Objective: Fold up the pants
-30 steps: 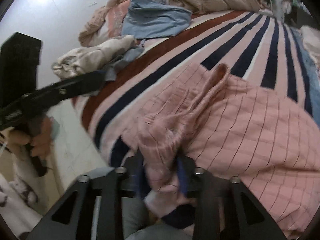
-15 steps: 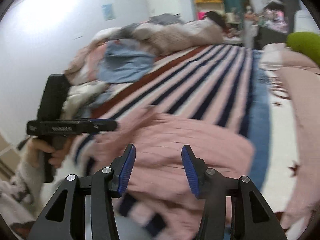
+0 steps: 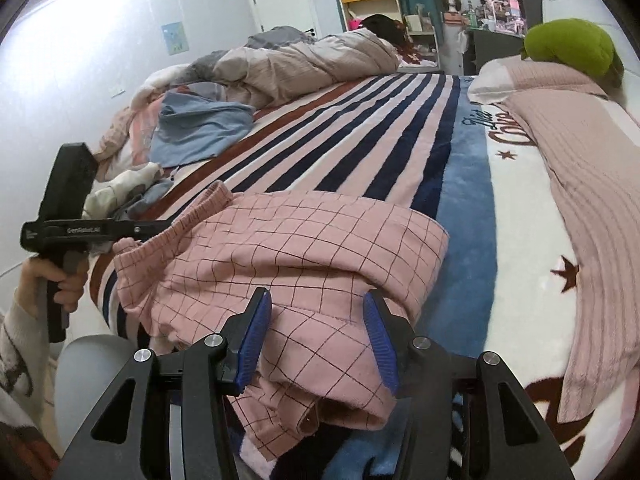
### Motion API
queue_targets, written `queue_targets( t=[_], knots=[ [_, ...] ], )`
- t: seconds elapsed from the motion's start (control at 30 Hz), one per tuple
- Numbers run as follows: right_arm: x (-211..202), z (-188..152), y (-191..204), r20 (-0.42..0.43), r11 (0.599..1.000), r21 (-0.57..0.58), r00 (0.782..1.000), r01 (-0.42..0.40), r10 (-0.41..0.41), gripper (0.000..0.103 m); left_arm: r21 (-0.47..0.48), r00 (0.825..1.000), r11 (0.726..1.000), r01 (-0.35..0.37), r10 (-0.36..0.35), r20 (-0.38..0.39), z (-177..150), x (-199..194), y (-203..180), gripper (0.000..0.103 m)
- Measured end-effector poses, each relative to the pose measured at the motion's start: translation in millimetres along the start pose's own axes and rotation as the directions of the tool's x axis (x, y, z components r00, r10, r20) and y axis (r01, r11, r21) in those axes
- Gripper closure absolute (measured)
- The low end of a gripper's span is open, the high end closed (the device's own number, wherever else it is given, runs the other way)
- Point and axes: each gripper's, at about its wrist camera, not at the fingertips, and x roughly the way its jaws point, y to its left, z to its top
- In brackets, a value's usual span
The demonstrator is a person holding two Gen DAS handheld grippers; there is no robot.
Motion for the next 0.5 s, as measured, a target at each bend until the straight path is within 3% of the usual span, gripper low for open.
queue_targets(
  t=[0.13, 0.4, 0.43, 0.47, 0.5],
  knots=[
    [1, -3, -1, -0.005, 1.000, 0.027, 1.000, -0.009, 0.009, 0.059, 0.077, 0.997, 0.997, -0.023, 0.029, -0.073, -12, 11, -7, 0.073],
    [4, -6, 7, -0.021, 1.000, 0.013, 1.000, 0.007, -0.007, 0.057, 0.041, 0.996, 0.999, 0.017, -0.013, -0.092, -6, 21, -3, 0.070],
    [4, -5, 7, -0.021, 1.000, 0.014, 1.000, 0.006, -0.006, 0.057, 0.053, 0.996, 0.998, 0.014, -0.009, -0.087, -5, 22, -6, 0.074],
    [4, -6, 6, -0.022, 1.000, 0.016, 1.000, 0.005, -0.004, 0.057, 0.074, 0.997, 0.997, 0.018, -0.012, -0.079, -5, 21, -10, 0.095],
    [4, -6, 6, -0.024, 1.000, 0.019, 1.000, 0.003, -0.002, 0.057, 0.125, 0.998, 0.992, 0.021, -0.012, -0.069, -6, 19, -17, 0.096]
  ],
)
